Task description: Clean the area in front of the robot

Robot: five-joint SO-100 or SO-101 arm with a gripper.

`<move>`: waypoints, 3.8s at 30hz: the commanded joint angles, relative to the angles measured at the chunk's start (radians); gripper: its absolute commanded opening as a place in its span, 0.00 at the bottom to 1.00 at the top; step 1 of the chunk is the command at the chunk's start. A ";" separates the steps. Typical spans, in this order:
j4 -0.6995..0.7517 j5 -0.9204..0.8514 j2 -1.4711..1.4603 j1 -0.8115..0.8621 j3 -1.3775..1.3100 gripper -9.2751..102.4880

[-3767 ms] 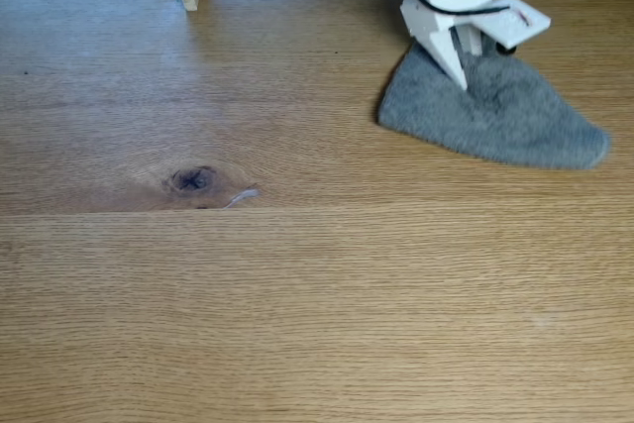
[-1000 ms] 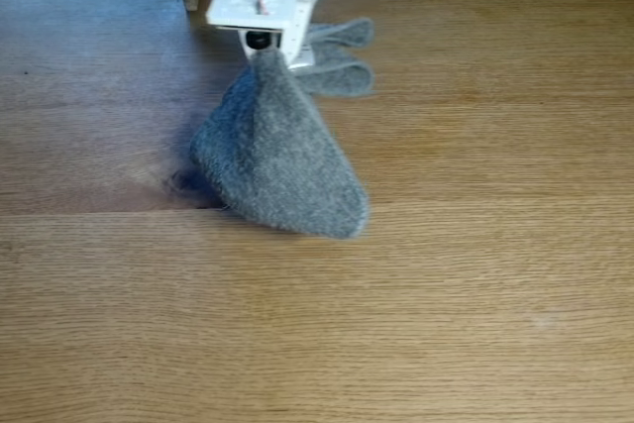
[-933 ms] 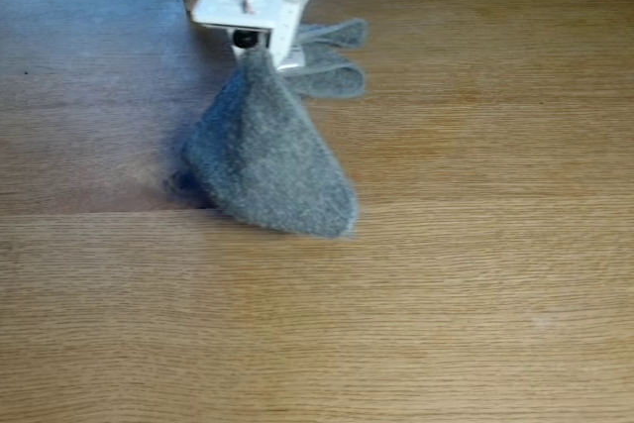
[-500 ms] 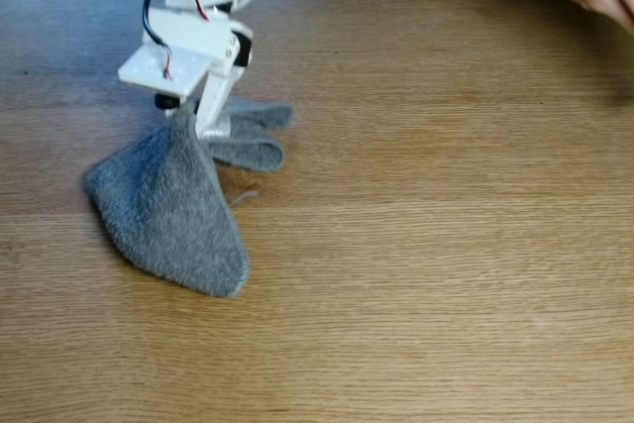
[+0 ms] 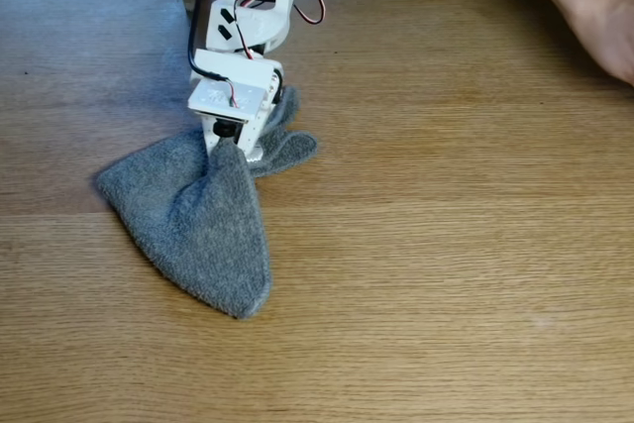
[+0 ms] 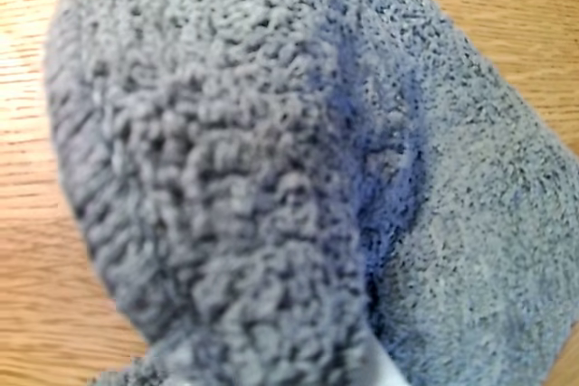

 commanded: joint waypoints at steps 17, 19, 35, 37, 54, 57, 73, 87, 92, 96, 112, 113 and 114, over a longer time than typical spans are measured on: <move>0.077 -0.009 -0.252 -0.133 -0.508 0.08; 0.127 -0.023 -0.307 -0.112 -0.618 0.08; 0.647 0.026 -0.268 0.241 -0.778 0.08; 0.729 0.040 -0.202 0.245 -0.732 0.08; 0.302 0.054 0.204 -0.261 0.074 0.08; 0.161 -0.008 0.123 -0.293 0.037 0.08; 0.376 -0.176 -0.479 0.044 -0.894 0.08; 0.873 -0.049 0.118 0.238 -0.391 0.08; 0.784 -0.018 0.383 0.167 -0.155 0.08; 0.775 0.011 0.575 0.091 -0.089 0.08; 1.011 -0.126 0.798 0.400 -0.072 0.08; 1.045 -0.127 0.796 0.428 -0.072 0.08; 1.088 -0.127 0.795 0.454 -0.072 0.08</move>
